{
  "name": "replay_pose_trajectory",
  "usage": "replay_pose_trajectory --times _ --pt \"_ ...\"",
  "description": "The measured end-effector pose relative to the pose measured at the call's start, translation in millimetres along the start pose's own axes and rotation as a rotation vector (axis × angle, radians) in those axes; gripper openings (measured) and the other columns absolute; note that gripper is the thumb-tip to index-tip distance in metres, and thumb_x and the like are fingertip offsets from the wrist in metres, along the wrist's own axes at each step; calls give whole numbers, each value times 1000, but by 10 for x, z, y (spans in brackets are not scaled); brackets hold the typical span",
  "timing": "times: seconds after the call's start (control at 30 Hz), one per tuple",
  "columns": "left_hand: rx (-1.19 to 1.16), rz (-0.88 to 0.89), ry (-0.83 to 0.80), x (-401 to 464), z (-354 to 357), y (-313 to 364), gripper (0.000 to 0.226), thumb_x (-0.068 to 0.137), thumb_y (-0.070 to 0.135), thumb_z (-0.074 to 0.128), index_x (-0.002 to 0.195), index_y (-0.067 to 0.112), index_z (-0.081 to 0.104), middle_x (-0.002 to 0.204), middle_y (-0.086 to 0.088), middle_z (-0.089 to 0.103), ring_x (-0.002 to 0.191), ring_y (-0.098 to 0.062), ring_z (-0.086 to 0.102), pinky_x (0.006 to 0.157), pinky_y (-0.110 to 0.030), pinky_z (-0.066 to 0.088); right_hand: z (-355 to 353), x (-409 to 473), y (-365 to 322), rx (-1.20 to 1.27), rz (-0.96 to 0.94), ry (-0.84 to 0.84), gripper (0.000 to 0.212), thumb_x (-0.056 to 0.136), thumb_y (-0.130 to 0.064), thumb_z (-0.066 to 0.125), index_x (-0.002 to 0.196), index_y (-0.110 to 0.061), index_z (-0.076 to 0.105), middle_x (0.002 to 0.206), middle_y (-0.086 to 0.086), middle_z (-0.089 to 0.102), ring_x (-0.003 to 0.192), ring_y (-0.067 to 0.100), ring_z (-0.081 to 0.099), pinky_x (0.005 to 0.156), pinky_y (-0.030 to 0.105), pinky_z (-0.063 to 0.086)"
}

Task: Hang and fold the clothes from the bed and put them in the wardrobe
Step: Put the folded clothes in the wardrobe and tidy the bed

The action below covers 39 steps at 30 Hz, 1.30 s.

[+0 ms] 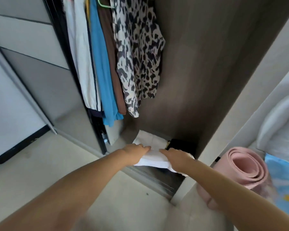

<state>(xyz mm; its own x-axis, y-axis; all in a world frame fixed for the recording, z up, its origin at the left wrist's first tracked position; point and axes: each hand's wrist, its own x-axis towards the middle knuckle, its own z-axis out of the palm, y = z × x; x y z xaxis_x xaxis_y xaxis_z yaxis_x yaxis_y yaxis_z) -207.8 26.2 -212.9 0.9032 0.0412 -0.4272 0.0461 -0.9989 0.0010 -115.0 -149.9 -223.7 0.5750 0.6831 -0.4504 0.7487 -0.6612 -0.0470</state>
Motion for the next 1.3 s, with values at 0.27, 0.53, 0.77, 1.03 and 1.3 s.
replay_pose_trajectory --times 0.27,0.53,0.77,1.03,1.3 --pt "-1 15 -33 759 -41 -774 63 94 8 44 150 21 20 135 -13 48 115 -37 54 89 -40 44 -247 1068 19 11 -41 -86 71 92 -15 50 149 -36 13 133 9 43 116 36 51 93 52 46" --pt "43 240 -178 1956 189 -1651 64 94 8 43 151 23 17 132 -14 48 118 -36 52 92 -41 43 9 2188 -83 187 154 -150 67 95 -20 45 149 -42 13 138 5 45 123 32 50 96 48 47" --pt "64 403 -262 2904 636 -1941 60 93 1 38 148 21 25 124 -15 49 107 -35 55 75 -37 42 449 2994 66 367 259 -251 57 91 -10 41 143 -33 34 133 5 51 121 31 52 96 46 46" --pt "117 322 -9 4542 1377 -1959 66 91 4 35 150 29 21 143 -9 41 126 -31 46 99 -46 42 1234 4396 959 310 364 -88 58 90 -14 50 143 -31 35 137 6 49 124 29 50 99 39 45" --pt "117 203 16 5460 3046 -2143 81 92 -4 31 150 31 -14 158 -7 -22 144 -35 -18 112 -64 2 2804 5370 948 196 390 100 86 86 -4 57 153 -27 10 160 15 -1 145 45 -3 107 70 15"
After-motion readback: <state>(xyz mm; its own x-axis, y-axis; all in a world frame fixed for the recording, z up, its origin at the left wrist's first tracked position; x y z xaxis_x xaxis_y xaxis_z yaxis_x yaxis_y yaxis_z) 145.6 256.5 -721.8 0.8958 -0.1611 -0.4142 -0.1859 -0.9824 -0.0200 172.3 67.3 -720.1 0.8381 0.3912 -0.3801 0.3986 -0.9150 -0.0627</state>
